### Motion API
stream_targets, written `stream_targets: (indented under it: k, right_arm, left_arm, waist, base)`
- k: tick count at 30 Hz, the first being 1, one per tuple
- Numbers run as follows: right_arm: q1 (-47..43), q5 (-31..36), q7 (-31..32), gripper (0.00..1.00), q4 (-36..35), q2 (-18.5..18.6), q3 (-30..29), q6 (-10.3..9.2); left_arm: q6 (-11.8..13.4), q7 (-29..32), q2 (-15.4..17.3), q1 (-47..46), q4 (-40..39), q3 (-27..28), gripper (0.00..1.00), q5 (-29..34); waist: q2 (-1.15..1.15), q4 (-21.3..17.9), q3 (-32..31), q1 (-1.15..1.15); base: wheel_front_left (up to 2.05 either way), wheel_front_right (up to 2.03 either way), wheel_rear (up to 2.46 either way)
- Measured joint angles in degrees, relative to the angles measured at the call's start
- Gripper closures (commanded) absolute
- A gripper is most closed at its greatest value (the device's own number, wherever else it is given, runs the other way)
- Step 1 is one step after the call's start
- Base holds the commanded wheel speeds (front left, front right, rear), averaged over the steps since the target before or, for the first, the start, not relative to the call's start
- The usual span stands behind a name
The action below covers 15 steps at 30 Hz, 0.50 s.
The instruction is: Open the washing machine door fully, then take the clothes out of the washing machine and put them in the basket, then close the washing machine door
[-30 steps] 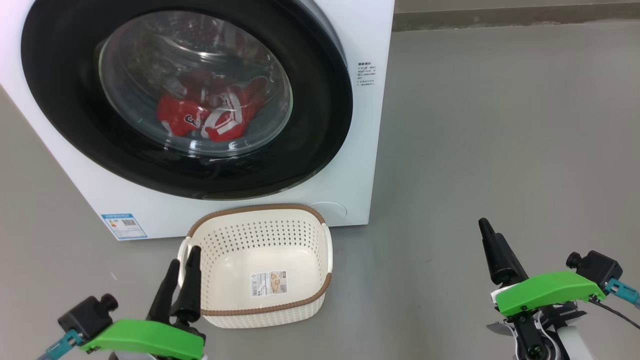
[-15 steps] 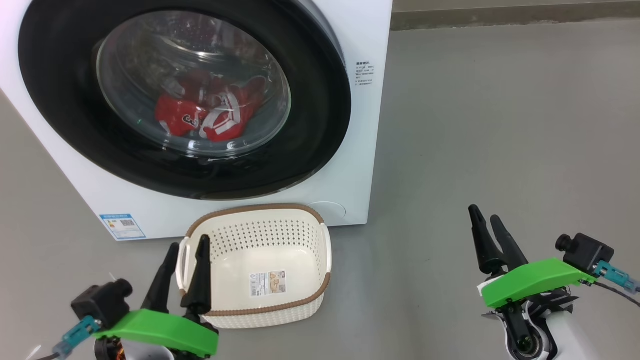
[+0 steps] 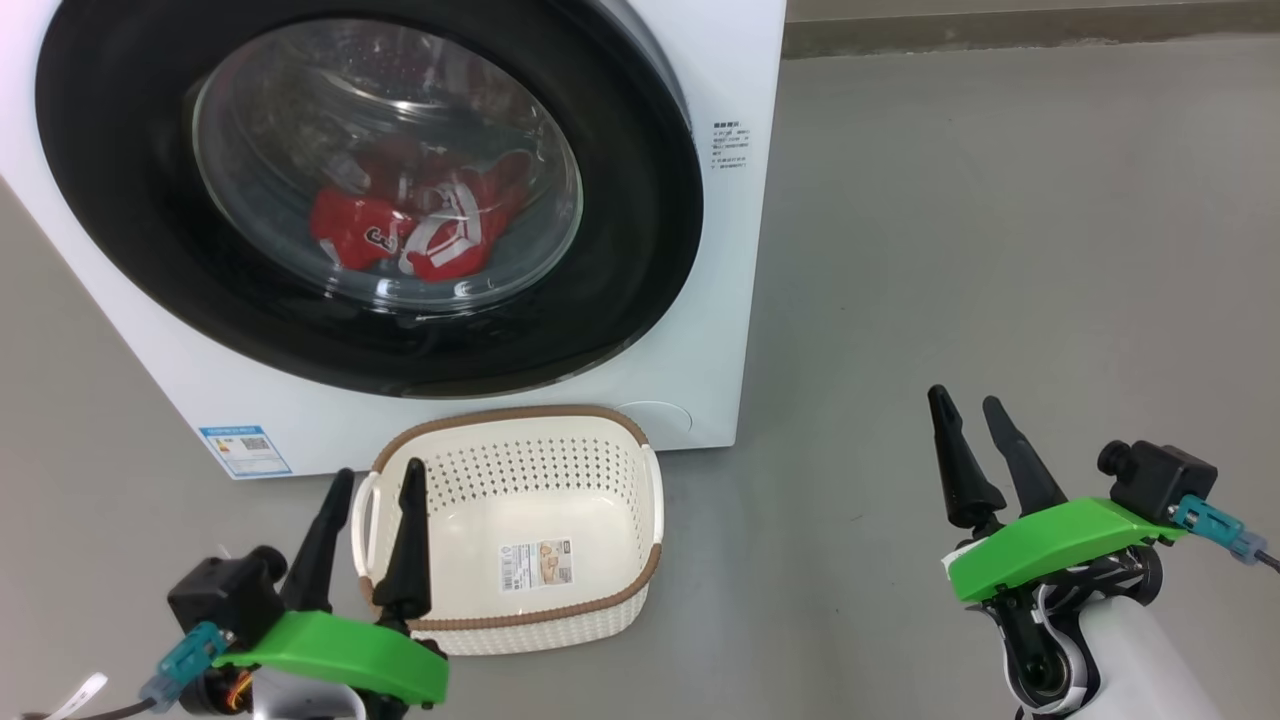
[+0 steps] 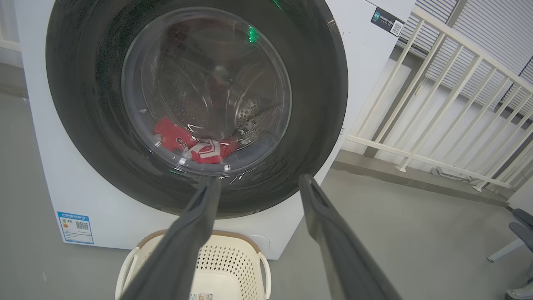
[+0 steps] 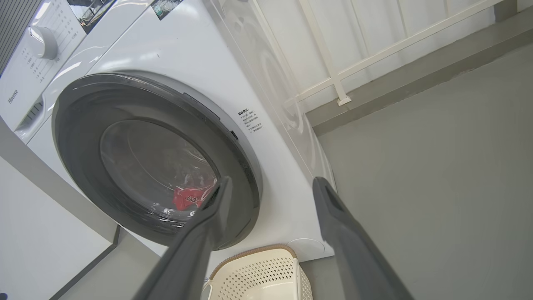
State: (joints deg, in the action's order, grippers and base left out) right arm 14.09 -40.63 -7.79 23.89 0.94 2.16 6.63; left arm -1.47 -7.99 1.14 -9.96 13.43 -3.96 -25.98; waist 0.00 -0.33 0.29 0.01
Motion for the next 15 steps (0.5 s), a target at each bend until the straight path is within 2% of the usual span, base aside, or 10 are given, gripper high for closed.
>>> stream_targets:
  k: [15]
  right_arm:
    - [1.9, 10.2, -3.1, 0.00, 0.5, 0.5, 2.1, 0.15]
  left_arm:
    - [0.5, -2.9, 0.4, -2.0, 0.9, -1.5, 0.00, 9.6]
  waist:
    - [0.00, -0.2, -0.4, 0.00]
  base:
    - [0.00, 0.00, 0.00]
